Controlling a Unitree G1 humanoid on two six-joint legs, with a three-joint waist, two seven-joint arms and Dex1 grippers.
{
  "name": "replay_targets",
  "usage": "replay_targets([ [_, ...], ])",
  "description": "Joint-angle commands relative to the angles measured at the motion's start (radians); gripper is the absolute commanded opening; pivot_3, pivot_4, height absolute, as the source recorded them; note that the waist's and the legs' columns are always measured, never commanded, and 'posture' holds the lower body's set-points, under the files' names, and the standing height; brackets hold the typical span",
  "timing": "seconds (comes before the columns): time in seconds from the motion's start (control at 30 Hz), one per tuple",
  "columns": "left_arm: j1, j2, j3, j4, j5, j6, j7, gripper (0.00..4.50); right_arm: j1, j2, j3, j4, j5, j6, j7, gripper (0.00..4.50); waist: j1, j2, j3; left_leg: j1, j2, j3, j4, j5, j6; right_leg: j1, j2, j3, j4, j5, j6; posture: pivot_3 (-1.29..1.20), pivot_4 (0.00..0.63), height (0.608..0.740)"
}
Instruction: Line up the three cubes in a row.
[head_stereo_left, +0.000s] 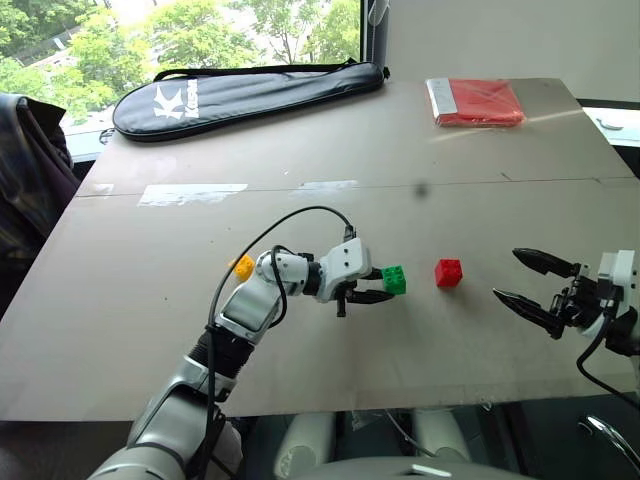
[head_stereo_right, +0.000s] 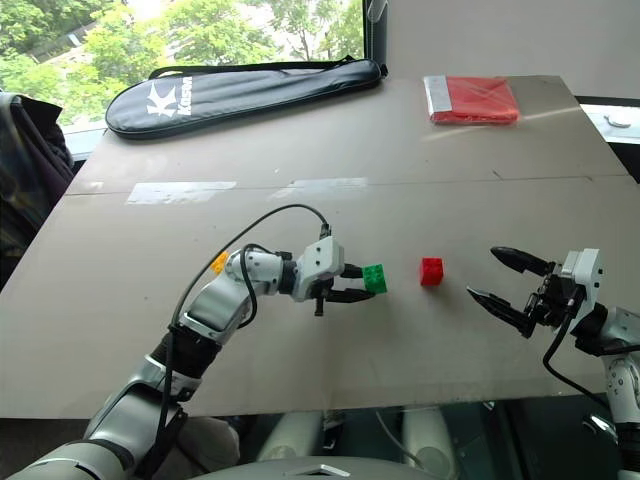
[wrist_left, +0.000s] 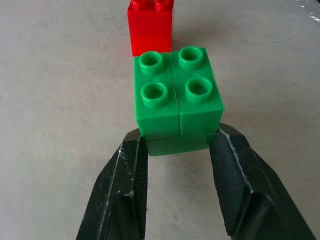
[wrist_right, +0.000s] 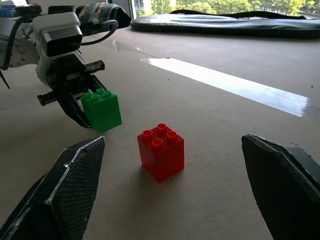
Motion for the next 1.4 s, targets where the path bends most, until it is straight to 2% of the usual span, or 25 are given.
replay_targets([
  [0.03,-0.034,-0.014,-0.006,0.02,0.027,-0.041,-0.001,1.2,0.02,-0.011,-0.031,-0.033,0.003,-0.011,0.001,4.5,0.0,0.0,0.0,0.0,0.0,0.0,0.0,0.0,0.0,0.0,0.0,0.0,0.0,0.0,0.0,0.0,0.15,0.712],
  [0.73,-0.105,-0.048,-0.018,0.163,0.073,-0.135,-0.071,1.2,0.045,-0.007,-0.041,-0.026,0.001,-0.031,0.003,4.5,0.0,0.0,0.0,0.0,0.0,0.0,0.0,0.0,0.0,0.0,0.0,0.0,0.0,0.0,0.0,0.0,0.15,0.712],
  [0.8,-0.109,-0.052,-0.014,0.176,0.08,-0.148,-0.064,2.28,0.045,-0.006,-0.041,-0.025,0.0,-0.034,0.002,4.5,0.0,0.0,0.0,0.0,0.0,0.0,0.001,0.0,0.0,0.0,0.0,0.0,0.0,0.0,0.001,0.0,0.15,0.712],
  [0.83,-0.111,-0.054,-0.011,0.183,0.083,-0.155,-0.059,2.49,0.045,-0.005,-0.041,-0.025,-0.001,-0.035,0.001,4.5,0.0,0.0,0.0,0.0,0.0,0.0,0.001,0.0,0.0,0.0,0.0,0.0,0.0,0.0,0.0,0.0,0.15,0.712],
  [0.97,-0.118,-0.064,-0.003,0.206,0.097,-0.178,-0.042,4.4,0.045,-0.004,-0.041,-0.021,-0.004,-0.041,0.0,4.5,-0.001,0.0,0.0,0.0,0.0,0.0,0.001,0.0,0.0,0.0,0.0,0.0,0.001,0.0,0.001,0.0,0.15,0.712],
  [1.4,-0.133,-0.087,0.018,0.264,0.148,-0.23,0.08,4.46,0.029,-0.008,-0.029,-0.019,-0.007,-0.039,-0.008,4.5,0.0,0.0,0.0,0.0,0.0,0.0,0.001,0.0,0.0,0.0,0.0,0.0,0.001,0.001,0.001,0.0,0.15,0.712],
])
